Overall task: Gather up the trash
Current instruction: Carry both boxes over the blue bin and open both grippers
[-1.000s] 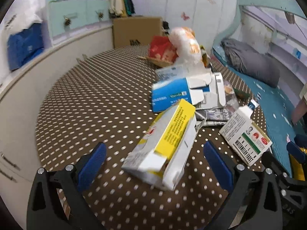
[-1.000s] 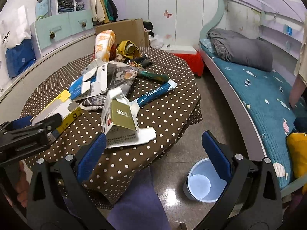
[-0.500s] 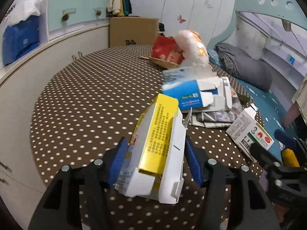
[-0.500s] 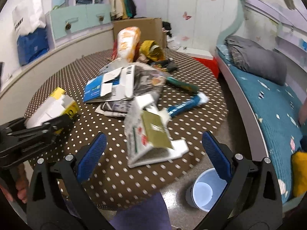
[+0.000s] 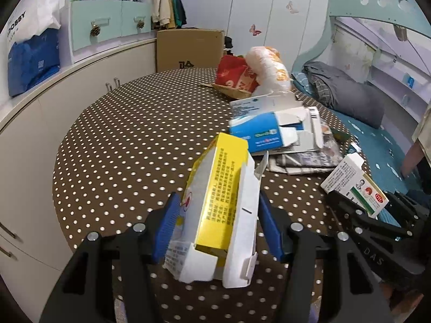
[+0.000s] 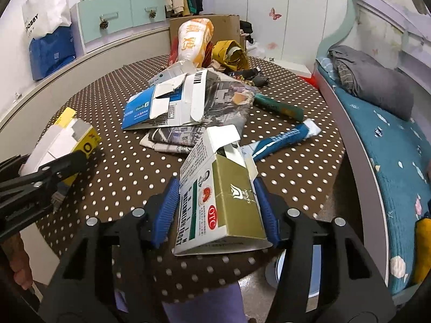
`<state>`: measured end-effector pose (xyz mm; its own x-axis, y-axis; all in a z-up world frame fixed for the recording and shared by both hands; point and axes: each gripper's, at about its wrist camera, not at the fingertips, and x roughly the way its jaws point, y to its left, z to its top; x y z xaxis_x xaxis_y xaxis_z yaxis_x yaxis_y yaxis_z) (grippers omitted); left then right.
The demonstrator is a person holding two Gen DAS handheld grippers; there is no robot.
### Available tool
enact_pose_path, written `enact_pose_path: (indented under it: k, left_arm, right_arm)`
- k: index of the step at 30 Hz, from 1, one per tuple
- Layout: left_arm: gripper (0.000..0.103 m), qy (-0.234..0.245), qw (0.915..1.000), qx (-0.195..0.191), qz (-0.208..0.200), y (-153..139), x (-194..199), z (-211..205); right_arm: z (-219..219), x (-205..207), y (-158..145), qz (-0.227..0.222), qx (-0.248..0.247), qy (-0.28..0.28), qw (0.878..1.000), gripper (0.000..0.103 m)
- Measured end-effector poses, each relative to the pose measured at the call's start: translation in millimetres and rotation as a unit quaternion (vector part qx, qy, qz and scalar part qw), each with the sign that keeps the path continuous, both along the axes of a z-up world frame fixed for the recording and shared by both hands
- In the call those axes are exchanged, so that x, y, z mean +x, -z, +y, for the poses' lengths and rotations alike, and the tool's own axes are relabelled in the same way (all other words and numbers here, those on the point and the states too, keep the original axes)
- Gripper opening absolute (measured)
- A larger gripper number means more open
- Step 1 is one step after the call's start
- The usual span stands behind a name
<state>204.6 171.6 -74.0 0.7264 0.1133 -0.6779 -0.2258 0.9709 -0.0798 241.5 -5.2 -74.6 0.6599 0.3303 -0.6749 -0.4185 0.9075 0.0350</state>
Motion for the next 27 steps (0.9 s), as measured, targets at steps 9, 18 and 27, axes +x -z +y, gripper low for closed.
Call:
enact_pose_path:
  k: [9, 18, 27]
  left_arm:
    - [0.056, 0.036, 0.9993, 0.010, -0.005, -3.3, -0.2, -38.4]
    - [0.055, 0.091, 0.9956, 0.021, -0.009, -4.6, 0.5, -93.0]
    - [0.055, 0.167, 0.9853, 0.036, -0.010, -7.0, 7.2, -159.1]
  right_arm:
    - [-31.4, -16.8, -9.3, -0.005, 0.026, 0.018, 0.999, 0.056]
    - [-74.3, -24.2, -8.2, -0.008, 0.040, 0.059, 0.997, 0.056]
    - [-129.1, -29.5, -3.0, -0.008, 0.055, 0.112, 0.992, 0.056]
